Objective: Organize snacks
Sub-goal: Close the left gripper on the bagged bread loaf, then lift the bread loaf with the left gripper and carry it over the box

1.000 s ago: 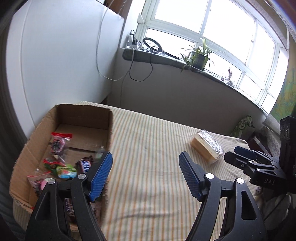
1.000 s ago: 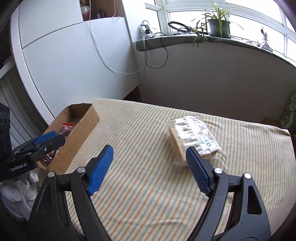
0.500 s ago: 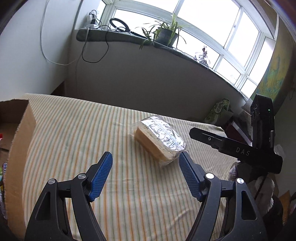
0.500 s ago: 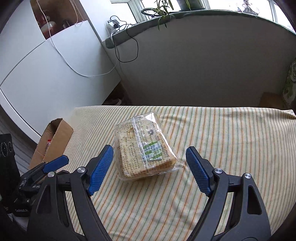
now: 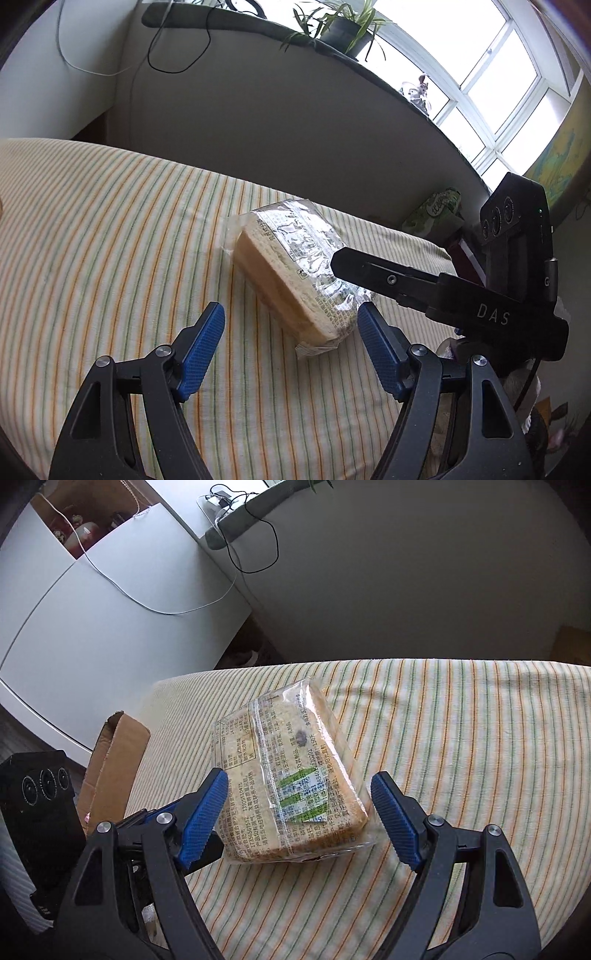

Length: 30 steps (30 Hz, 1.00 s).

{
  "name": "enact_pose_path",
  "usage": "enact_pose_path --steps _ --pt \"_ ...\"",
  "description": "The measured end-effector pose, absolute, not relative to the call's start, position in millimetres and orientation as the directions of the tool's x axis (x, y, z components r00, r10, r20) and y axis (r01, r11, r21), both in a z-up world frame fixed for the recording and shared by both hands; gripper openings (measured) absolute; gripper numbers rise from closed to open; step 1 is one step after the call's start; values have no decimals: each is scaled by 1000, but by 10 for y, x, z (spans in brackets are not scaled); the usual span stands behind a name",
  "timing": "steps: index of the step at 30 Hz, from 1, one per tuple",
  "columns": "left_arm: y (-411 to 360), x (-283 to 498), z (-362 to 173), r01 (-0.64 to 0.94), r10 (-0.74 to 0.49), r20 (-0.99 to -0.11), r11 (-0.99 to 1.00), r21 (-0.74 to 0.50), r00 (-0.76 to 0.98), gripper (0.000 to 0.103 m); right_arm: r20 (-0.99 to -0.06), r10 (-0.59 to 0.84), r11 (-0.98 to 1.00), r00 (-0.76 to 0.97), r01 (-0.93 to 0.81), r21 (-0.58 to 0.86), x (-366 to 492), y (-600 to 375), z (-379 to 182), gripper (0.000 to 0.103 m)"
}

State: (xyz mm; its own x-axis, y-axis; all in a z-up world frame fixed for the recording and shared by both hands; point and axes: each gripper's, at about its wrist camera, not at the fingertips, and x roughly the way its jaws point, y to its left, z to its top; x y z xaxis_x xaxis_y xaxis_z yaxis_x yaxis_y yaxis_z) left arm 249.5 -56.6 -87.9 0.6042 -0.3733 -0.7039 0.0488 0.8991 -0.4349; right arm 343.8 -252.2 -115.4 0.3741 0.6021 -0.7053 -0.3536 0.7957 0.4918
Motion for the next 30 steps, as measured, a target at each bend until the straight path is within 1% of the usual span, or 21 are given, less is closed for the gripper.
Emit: enact_pose_path --steps 2,4,5,7,8,9,10,12,18,30 --pt "-575 2531 -926 48 -379 -707 897 -440 597 74 -710 600 798 369 -345 494 3455 -2519 -1188 78" --pt "-582 2545 -965 48 -385 -709 894 -446 590 72 -711 603 795 361 -341 501 3470 -2524 -1212 73" --pt "-587 2559 -980 48 -388 -709 892 -449 588 72 -710 606 793 358 -338 506 3476 -2533 -1217 72" --pt "-605 2602 -990 53 -394 -706 890 -453 588 66 -709 610 790 355 -335 513 3481 -2549 -1216 69" --pt "-610 2604 -995 55 -399 -705 888 -456 586 66 -709 611 790 352 -334 515 3489 -2568 -1215 67" --pt "-618 2605 -995 60 -404 -703 886 -459 585 63 -707 617 785 346 -333 522 3490 -2583 -1212 63" --pt "-646 2630 -992 67 -409 -702 885 -460 583 58 -703 624 780 341 -329 533 3489 -2607 -1213 59" --pt "-689 2661 -988 83 -416 -701 886 -457 578 50 -697 633 773 337 -323 546 3481 -2618 -1202 55" --pt "-773 2667 -969 103 -407 -705 896 -432 582 45 -697 631 775 342 -321 544 3407 -2580 -1168 53" --pt "-719 2393 -741 124 -392 -683 905 -408 616 45 -682 630 775 372 -355 523 2997 -2339 -869 53"
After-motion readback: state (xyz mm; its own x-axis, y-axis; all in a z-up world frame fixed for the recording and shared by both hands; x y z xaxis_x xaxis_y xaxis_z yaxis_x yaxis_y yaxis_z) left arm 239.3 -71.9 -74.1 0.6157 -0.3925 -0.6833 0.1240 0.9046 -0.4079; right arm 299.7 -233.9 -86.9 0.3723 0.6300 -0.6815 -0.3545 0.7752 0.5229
